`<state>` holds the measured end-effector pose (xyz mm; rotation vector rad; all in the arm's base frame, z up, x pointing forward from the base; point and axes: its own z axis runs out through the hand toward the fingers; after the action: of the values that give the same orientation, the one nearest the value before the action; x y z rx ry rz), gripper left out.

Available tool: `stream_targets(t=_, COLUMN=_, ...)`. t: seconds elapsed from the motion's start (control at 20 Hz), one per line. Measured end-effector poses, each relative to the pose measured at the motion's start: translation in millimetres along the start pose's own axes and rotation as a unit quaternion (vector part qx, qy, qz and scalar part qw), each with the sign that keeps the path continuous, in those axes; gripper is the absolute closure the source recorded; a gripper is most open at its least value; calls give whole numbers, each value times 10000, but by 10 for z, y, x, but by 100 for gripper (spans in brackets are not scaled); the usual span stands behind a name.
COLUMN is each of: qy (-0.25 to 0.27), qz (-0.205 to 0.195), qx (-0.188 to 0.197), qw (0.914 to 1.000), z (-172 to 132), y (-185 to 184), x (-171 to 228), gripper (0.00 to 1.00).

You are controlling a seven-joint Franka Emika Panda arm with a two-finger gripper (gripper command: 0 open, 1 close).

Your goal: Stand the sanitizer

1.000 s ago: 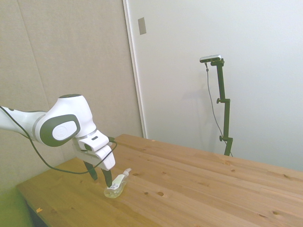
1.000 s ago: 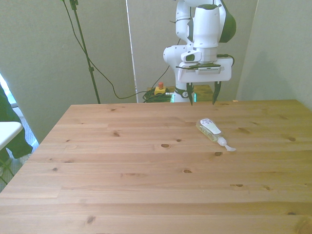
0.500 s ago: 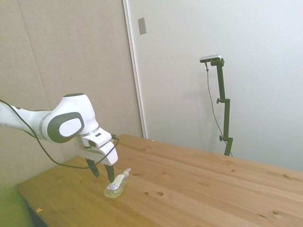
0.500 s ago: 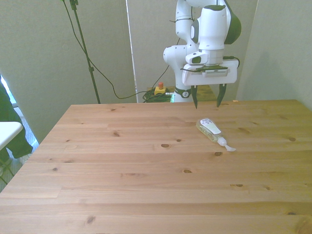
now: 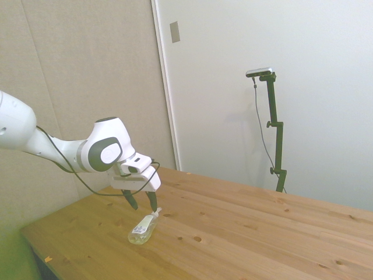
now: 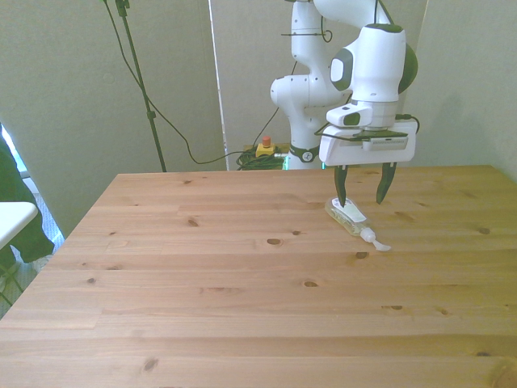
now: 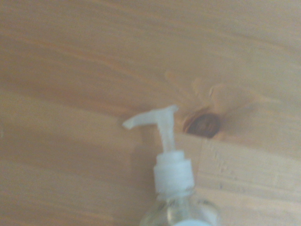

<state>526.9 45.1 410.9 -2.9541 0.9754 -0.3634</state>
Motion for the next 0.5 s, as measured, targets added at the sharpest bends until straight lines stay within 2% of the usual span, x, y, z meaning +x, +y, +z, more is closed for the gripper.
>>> stream_targets(t=0.5, qy=-69, qz=24, qx=-42, qw=10000, z=362, y=-229, x=304, gripper=0)
